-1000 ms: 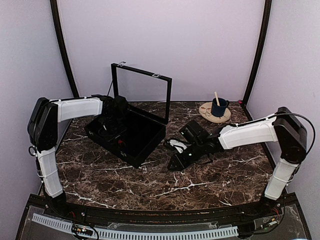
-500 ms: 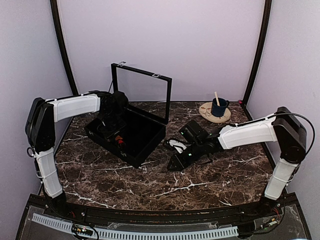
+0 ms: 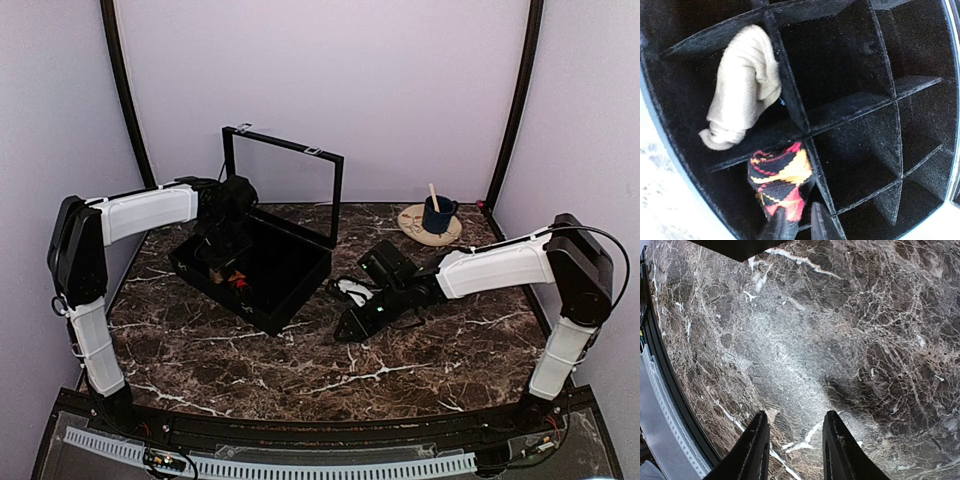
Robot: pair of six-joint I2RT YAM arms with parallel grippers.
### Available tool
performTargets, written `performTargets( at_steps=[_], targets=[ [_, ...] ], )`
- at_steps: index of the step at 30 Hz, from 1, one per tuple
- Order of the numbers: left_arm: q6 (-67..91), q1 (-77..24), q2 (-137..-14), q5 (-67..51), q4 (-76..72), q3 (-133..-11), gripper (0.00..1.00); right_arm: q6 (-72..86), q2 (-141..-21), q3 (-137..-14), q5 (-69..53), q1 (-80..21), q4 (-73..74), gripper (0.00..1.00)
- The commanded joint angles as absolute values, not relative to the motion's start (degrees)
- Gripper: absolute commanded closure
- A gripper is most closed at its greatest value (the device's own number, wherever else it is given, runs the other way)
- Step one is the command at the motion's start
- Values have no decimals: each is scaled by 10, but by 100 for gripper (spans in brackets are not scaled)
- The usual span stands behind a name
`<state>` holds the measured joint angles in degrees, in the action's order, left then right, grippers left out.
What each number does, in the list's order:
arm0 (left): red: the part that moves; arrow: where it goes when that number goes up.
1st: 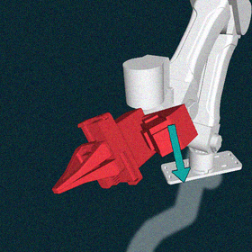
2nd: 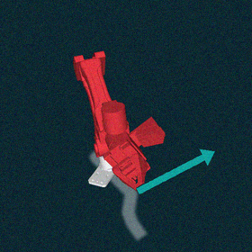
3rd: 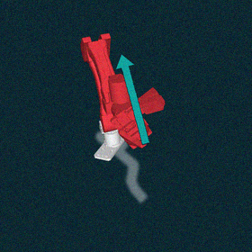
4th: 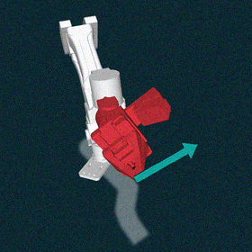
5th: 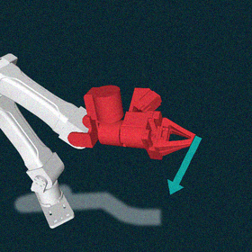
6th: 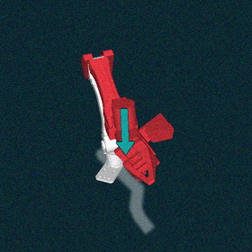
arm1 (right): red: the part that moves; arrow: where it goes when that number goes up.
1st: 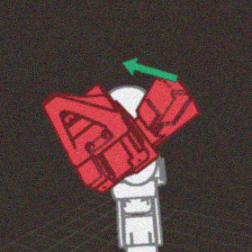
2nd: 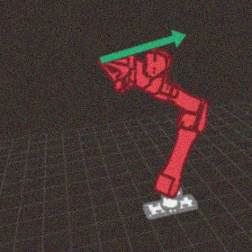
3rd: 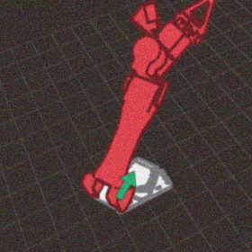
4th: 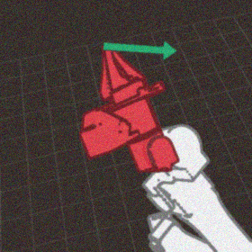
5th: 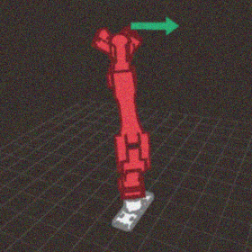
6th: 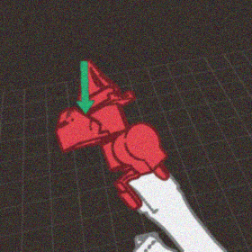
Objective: Roll the socks
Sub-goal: Adjust the sock in the storage box.
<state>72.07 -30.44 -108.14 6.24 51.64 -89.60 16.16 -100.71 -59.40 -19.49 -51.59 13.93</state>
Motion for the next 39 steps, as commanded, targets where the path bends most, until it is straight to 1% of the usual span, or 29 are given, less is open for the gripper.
performTargets(
  at_steps=[1,6,26,34,39],
  targets=[
    [716,-307,-1058,64,501,-876,84,160,-1006,-600,-197,-513,132,66],
    [714,-307,-1073,65,499,-875,91,159,-1010,-603,-197,-514,135,66],
    [720,-307,-1098,27,449,-798,92,158,-1035,-602,-203,-514,133,66],
    [708,-307,-1116,22,442,-811,92,154,-1044,-611,-204,-514,137,66],
    [689,-306,-1118,50,472,-869,92,150,-1048,-621,-201,-514,141,66]
  ],
)
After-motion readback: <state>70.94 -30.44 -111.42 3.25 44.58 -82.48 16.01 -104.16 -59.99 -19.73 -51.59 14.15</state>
